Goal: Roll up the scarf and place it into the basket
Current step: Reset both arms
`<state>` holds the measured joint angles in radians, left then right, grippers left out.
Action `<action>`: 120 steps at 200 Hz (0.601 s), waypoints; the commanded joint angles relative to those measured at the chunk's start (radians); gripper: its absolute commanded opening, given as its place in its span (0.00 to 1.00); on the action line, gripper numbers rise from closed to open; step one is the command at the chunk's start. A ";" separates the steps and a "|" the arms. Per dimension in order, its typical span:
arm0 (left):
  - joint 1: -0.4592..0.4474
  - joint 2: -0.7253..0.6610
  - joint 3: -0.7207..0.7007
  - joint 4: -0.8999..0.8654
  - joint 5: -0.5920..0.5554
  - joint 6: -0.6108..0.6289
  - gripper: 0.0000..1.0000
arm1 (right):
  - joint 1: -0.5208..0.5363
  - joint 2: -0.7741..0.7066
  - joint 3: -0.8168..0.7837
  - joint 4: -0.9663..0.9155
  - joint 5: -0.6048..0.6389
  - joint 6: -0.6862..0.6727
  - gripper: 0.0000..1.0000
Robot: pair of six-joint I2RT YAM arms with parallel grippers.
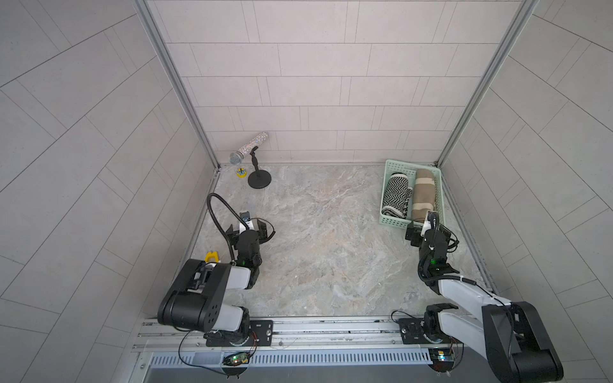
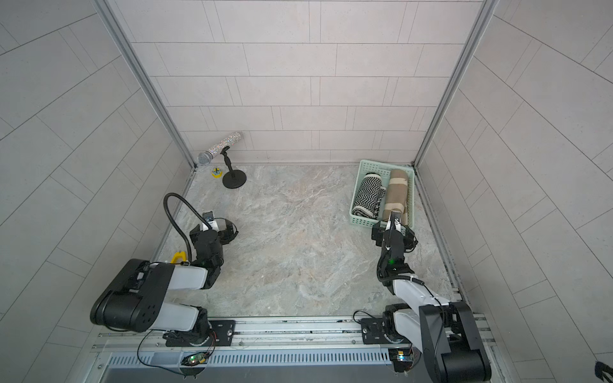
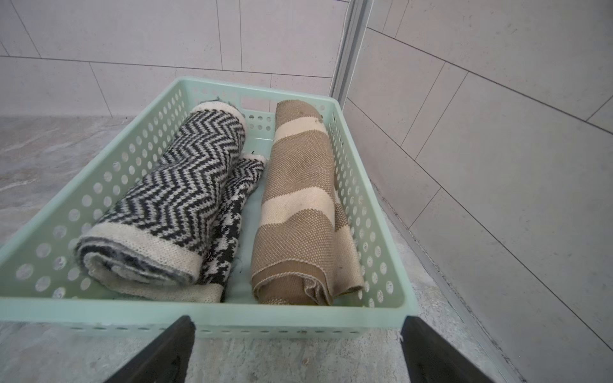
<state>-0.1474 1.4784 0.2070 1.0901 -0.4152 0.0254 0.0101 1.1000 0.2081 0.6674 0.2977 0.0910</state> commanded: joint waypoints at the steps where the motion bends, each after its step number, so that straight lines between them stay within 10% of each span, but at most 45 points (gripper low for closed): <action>1: 0.020 0.137 0.013 0.194 0.112 0.022 1.00 | -0.042 0.039 0.011 0.112 -0.062 0.033 1.00; 68: 0.059 0.106 0.067 0.053 0.211 0.005 1.00 | -0.055 0.315 0.010 0.420 -0.190 0.033 1.00; 120: 0.160 0.108 0.151 -0.091 0.565 -0.002 1.00 | -0.064 0.465 0.009 0.562 -0.330 -0.005 1.00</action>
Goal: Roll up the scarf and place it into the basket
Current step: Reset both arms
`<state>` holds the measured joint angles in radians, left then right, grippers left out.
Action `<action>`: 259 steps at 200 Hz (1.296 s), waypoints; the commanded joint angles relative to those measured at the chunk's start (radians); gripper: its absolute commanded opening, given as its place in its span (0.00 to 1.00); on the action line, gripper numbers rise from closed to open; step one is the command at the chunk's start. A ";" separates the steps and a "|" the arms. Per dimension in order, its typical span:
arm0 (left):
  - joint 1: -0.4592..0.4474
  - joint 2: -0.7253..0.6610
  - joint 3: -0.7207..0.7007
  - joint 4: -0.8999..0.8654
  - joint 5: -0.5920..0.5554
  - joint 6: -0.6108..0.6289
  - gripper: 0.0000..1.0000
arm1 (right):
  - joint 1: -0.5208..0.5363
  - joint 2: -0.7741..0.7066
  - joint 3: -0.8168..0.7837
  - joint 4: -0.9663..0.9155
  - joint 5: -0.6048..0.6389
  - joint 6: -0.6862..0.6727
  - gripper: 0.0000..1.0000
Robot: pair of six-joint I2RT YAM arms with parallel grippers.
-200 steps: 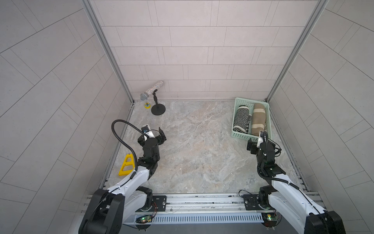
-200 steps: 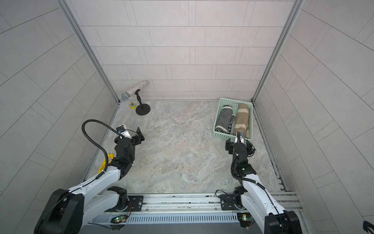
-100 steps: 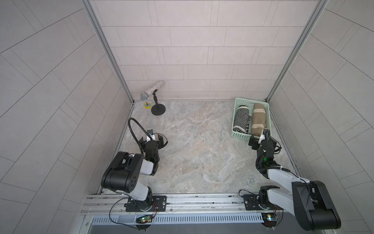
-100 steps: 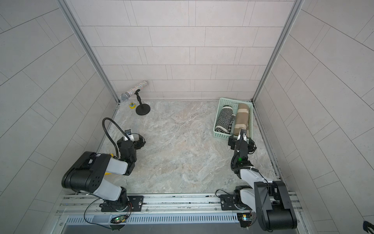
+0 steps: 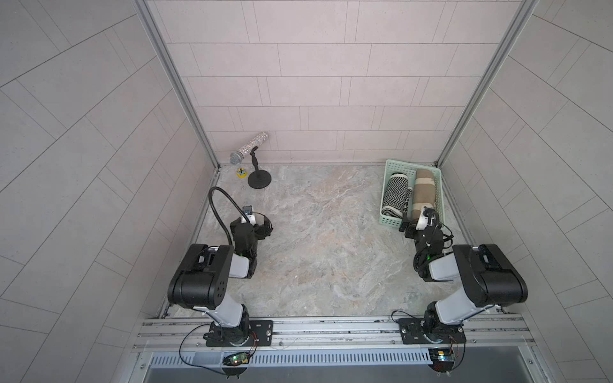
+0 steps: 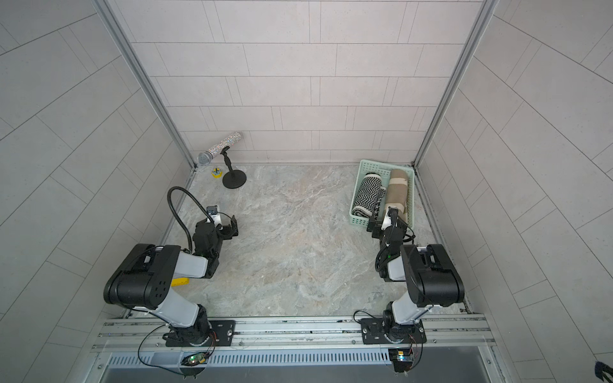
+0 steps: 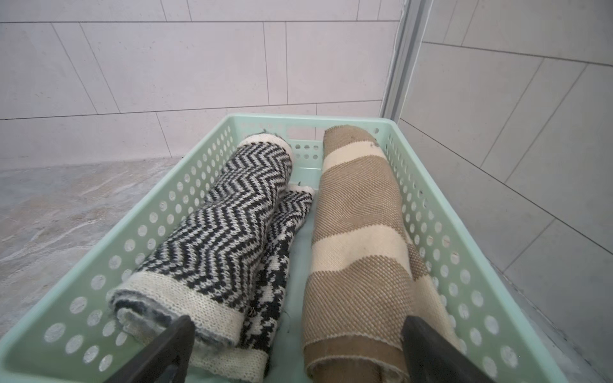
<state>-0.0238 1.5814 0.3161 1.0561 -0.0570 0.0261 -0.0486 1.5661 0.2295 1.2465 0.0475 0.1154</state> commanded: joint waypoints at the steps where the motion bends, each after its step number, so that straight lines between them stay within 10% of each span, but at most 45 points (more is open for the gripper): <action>1: 0.036 0.005 0.043 -0.058 0.208 -0.002 1.00 | -0.006 0.000 -0.011 -0.018 -0.086 -0.030 1.00; 38: 0.053 0.005 0.060 -0.088 0.236 -0.014 1.00 | 0.003 -0.011 0.134 -0.306 -0.242 -0.100 1.00; 63: 0.051 0.004 0.074 -0.121 0.022 -0.075 1.00 | 0.006 0.003 0.122 -0.259 -0.236 -0.117 1.00; 103: 0.050 0.001 0.063 -0.102 0.024 -0.071 1.00 | 0.032 -0.002 0.132 -0.288 -0.058 -0.087 1.00; 259: 0.035 0.005 0.087 -0.145 0.036 -0.043 1.00 | 0.034 -0.002 0.131 -0.286 -0.055 -0.086 1.00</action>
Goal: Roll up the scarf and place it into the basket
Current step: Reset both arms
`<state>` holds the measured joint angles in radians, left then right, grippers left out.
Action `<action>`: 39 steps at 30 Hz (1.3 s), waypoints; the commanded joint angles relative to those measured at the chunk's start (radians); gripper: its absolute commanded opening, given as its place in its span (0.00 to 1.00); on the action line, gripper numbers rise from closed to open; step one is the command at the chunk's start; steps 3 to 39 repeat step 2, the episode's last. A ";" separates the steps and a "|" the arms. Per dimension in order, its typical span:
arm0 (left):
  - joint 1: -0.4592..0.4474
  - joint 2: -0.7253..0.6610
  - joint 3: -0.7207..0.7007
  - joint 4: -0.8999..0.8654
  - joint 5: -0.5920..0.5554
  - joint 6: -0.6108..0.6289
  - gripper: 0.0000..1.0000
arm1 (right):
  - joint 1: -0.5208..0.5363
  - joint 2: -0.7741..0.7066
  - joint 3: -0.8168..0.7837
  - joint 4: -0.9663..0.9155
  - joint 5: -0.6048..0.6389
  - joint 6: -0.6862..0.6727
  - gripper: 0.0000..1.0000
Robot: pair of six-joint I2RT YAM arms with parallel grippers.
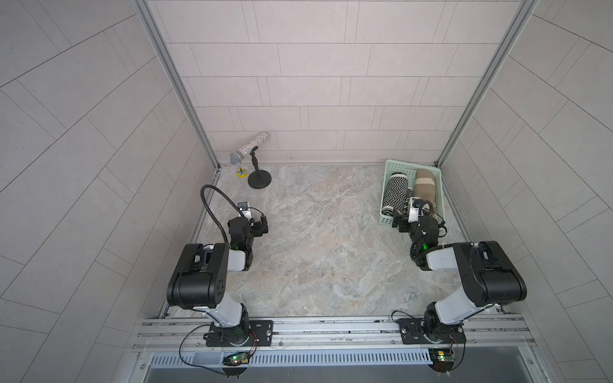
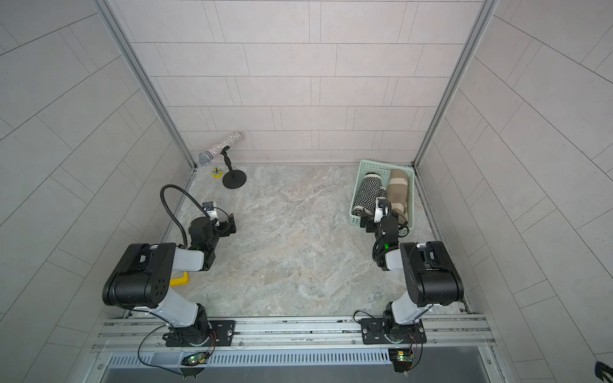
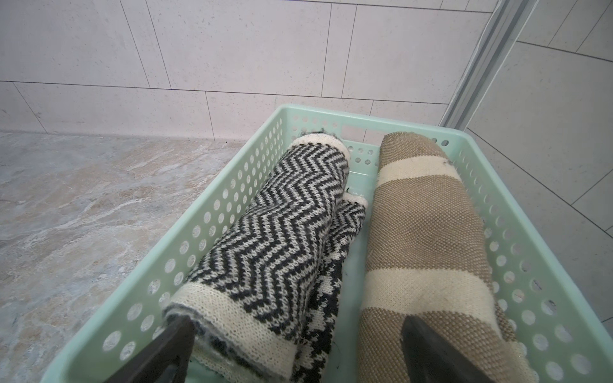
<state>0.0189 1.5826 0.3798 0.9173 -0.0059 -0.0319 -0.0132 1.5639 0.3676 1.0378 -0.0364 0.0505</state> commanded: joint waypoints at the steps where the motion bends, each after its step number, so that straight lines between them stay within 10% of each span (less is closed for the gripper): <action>1: -0.008 0.004 0.024 -0.006 -0.015 0.014 1.00 | -0.002 0.001 -0.007 -0.078 0.029 -0.021 1.00; 39: -0.009 0.003 0.022 -0.007 -0.016 0.014 1.00 | -0.002 0.001 -0.008 -0.078 0.029 -0.021 1.00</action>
